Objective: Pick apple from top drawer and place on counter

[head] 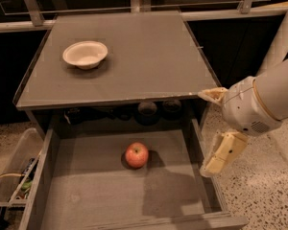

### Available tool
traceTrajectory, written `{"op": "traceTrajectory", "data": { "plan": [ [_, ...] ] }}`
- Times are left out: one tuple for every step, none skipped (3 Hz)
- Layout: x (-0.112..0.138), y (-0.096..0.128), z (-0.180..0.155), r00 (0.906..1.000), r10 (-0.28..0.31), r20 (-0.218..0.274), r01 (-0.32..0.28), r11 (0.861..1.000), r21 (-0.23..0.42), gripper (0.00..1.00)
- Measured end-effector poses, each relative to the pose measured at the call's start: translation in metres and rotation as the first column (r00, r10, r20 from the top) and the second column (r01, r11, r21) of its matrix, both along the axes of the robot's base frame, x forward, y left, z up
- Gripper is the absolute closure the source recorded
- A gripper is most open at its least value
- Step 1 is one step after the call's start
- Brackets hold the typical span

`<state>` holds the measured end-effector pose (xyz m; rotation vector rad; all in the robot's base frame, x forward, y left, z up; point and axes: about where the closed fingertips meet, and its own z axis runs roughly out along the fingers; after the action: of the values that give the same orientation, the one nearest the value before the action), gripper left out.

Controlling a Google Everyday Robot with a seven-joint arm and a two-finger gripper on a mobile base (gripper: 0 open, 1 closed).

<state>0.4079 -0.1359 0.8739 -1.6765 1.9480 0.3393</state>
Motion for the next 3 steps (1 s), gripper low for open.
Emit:
{"op": "traceTrajectory", "data": {
  "plan": [
    [0.0,0.0,0.0,1.0,0.0,0.0,0.0,1.0,-0.001,0.0],
    [-0.001,0.022,-0.026,0.9986,0.019,-0.05,-0.017,0.999,0.033,0.0],
    [0.002,0.05,-0.074,0.9929,0.03,-0.115,-0.019,0.995,0.096,0.0]
  ]
}}
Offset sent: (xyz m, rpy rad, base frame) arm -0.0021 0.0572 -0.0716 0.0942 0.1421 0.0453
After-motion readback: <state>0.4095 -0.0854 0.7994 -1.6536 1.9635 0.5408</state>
